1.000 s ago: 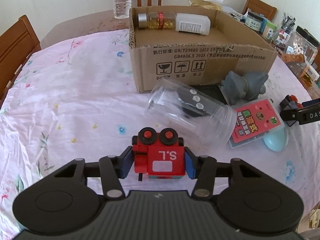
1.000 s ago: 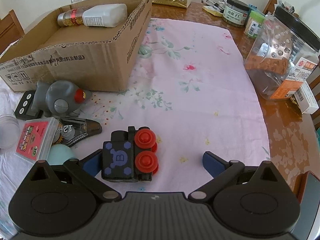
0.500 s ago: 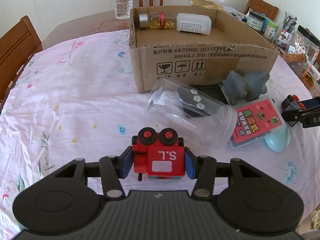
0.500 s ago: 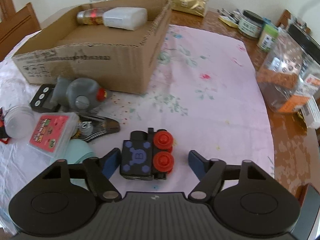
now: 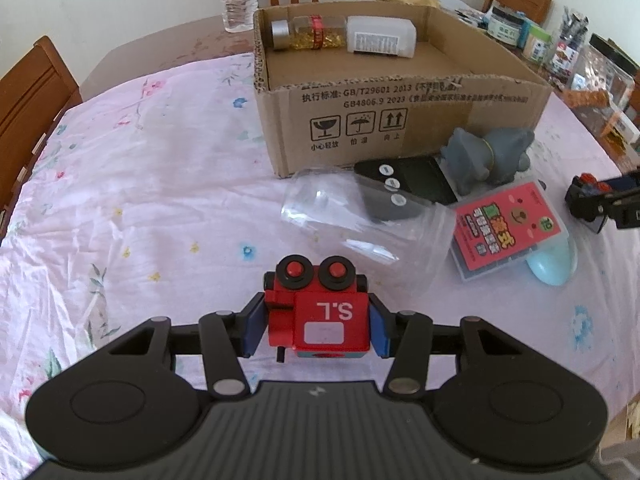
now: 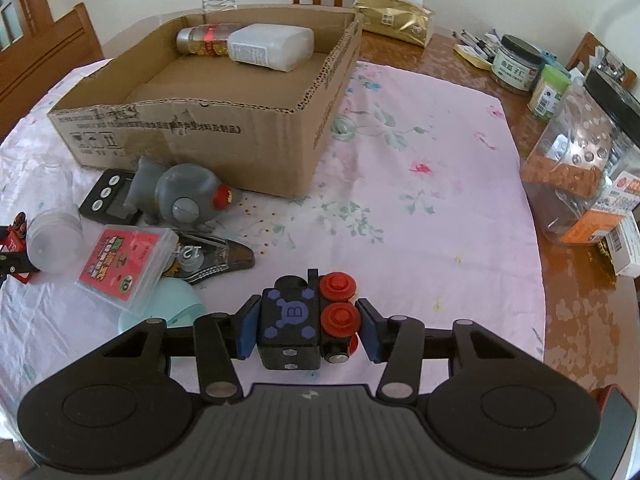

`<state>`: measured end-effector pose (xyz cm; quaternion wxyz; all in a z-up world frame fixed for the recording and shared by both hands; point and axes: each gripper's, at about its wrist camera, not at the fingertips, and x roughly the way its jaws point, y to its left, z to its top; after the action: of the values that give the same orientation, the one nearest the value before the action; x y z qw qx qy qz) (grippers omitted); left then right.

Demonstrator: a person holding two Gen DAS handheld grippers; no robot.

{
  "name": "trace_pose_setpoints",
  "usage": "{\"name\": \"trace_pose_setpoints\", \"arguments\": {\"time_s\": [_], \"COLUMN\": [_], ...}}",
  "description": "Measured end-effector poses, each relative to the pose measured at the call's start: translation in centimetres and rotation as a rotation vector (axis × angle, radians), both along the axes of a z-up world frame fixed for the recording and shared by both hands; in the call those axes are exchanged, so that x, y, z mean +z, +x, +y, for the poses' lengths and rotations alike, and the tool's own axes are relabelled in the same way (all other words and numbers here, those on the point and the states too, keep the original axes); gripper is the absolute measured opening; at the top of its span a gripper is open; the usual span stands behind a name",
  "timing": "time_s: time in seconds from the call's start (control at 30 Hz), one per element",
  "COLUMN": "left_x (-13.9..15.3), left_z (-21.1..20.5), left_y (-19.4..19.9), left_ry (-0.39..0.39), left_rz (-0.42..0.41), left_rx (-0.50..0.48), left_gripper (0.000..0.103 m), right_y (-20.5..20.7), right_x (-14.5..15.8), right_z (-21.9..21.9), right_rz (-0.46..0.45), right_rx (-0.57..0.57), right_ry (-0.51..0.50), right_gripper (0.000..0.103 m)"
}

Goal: Organize rigid objects
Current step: 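Carry both toys to the cardboard box and open the right tool inside it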

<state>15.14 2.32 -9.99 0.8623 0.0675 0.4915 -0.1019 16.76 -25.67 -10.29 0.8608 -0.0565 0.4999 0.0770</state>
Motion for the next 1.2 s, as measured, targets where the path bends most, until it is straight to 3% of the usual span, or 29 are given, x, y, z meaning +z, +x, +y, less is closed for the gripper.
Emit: {"name": "trace_pose_setpoints", "arguments": {"time_s": [0.43, 0.63, 0.87, 1.1, 1.13, 1.17, 1.2], "left_x": [3.2, 5.2, 7.5, 9.6, 9.8, 9.9, 10.0], "left_z": [0.9, 1.1, 1.0, 1.1, 1.0, 0.9, 0.8], "left_y": [-1.0, -0.7, 1.7, 3.9, 4.1, 4.4, 4.7], "left_ry": [0.023, 0.006, -0.006, 0.003, 0.006, 0.009, 0.010], "left_rz": [0.012, 0.003, -0.026, -0.088, -0.096, -0.104, -0.111], "left_rx": [-0.062, -0.080, -0.072, -0.083, -0.084, -0.085, -0.085], "left_gripper": [0.050, 0.050, 0.050, 0.050, 0.050, 0.050, 0.050], "right_y": [-0.1, 0.4, 3.9, 9.0, 9.5, 9.9, 10.0], "right_x": [3.3, 6.6, 10.0, 9.8, 9.6, 9.3, 9.1], "right_z": [0.5, 1.2, 2.8, 4.6, 4.7, 4.8, 4.9], "right_rz": [-0.046, -0.114, -0.218, -0.240, -0.242, -0.241, -0.238], "right_rx": [0.077, 0.128, 0.183, 0.187, 0.177, 0.171, 0.166], "right_ry": [-0.003, 0.008, 0.029, 0.055, 0.054, 0.055, 0.058], "right_gripper": [0.055, 0.055, 0.055, 0.056, 0.065, 0.082, 0.089]}}
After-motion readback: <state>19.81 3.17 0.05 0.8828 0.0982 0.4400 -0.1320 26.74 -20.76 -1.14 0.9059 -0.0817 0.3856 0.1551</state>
